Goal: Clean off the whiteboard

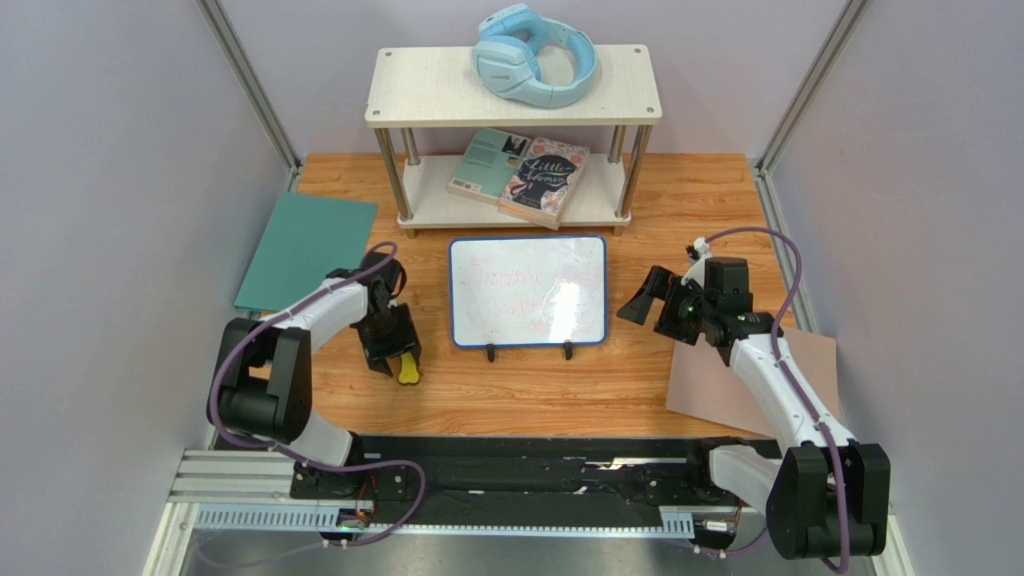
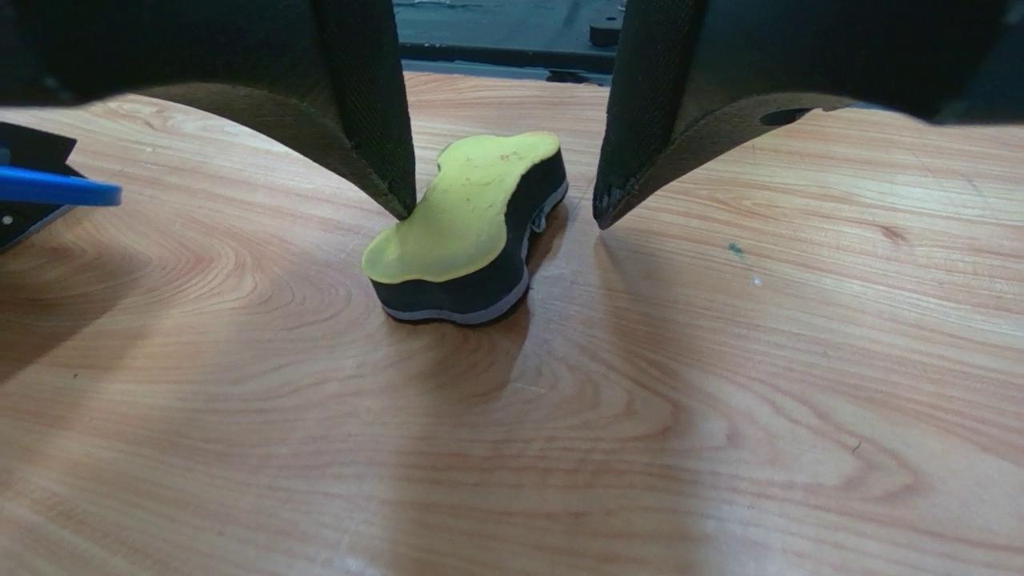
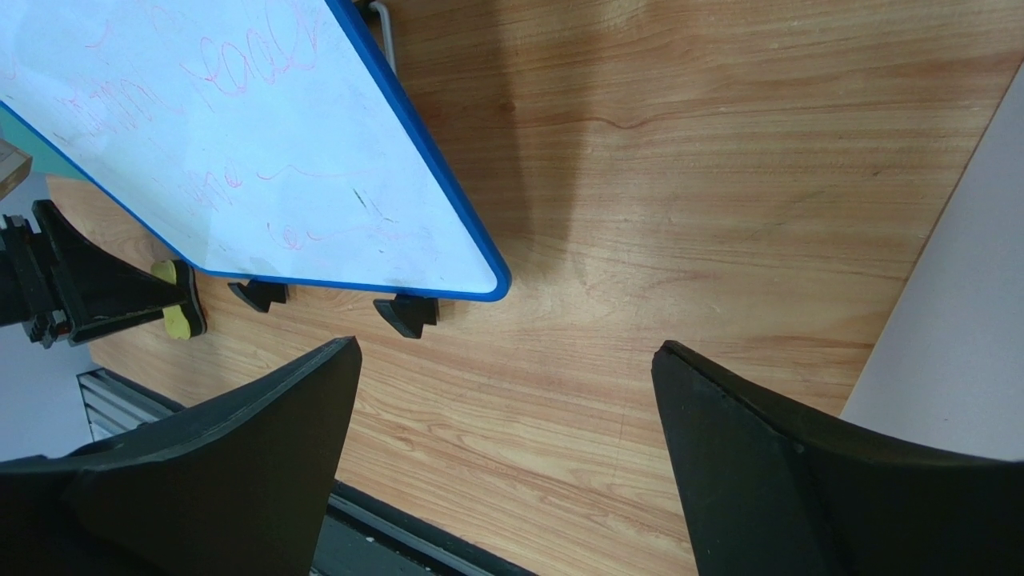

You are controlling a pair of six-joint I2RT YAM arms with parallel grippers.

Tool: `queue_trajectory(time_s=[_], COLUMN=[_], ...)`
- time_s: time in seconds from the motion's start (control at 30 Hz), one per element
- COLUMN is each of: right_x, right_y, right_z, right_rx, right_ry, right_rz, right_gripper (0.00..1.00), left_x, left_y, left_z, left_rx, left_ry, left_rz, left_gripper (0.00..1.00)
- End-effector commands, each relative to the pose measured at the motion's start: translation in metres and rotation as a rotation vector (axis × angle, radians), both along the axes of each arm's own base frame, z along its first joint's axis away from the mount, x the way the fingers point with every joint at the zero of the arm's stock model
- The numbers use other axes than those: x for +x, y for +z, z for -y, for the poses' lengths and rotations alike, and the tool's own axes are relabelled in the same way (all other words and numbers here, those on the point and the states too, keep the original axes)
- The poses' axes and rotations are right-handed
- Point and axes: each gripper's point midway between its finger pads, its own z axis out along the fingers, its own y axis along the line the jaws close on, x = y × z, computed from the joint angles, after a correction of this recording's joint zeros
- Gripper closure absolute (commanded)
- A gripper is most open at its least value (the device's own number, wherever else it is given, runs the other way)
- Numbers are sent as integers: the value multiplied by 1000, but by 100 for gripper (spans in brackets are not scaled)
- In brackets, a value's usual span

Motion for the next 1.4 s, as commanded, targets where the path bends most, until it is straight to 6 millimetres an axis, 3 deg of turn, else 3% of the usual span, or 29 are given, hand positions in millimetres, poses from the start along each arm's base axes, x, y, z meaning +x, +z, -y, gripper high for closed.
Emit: queue_trajectory(time_s=[0.0, 0.1, 0.2, 0.53, 0.8, 1.23, 1.37], right_x=[7, 8, 7, 7, 7, 9, 10], right_y=[8, 7, 5, -1, -6, -9, -9], right_z=[-5, -5, -5, -4, -4, -4, -4], right_rx=[24, 25, 23, 18, 14, 15, 13], right_ry=[13, 13, 15, 16, 15, 16, 18], right_rz=[42, 39, 36, 22, 8, 3, 6], right_gripper=[3, 3, 4, 4, 5, 5, 5], left_x=[19, 24, 28, 32, 31, 22, 20], left_y=[6, 8, 11, 27, 21, 2, -6], left_z=[1, 4, 5, 1, 4, 3, 4], left_rx=[21, 19, 23, 90, 137, 162, 167], left_ry=[-22, -34, -38, -89, -137, -153, -165], left_rz=[42, 50, 55, 85, 46, -13, -38], left_gripper=[40, 49, 50, 40, 47, 47, 58])
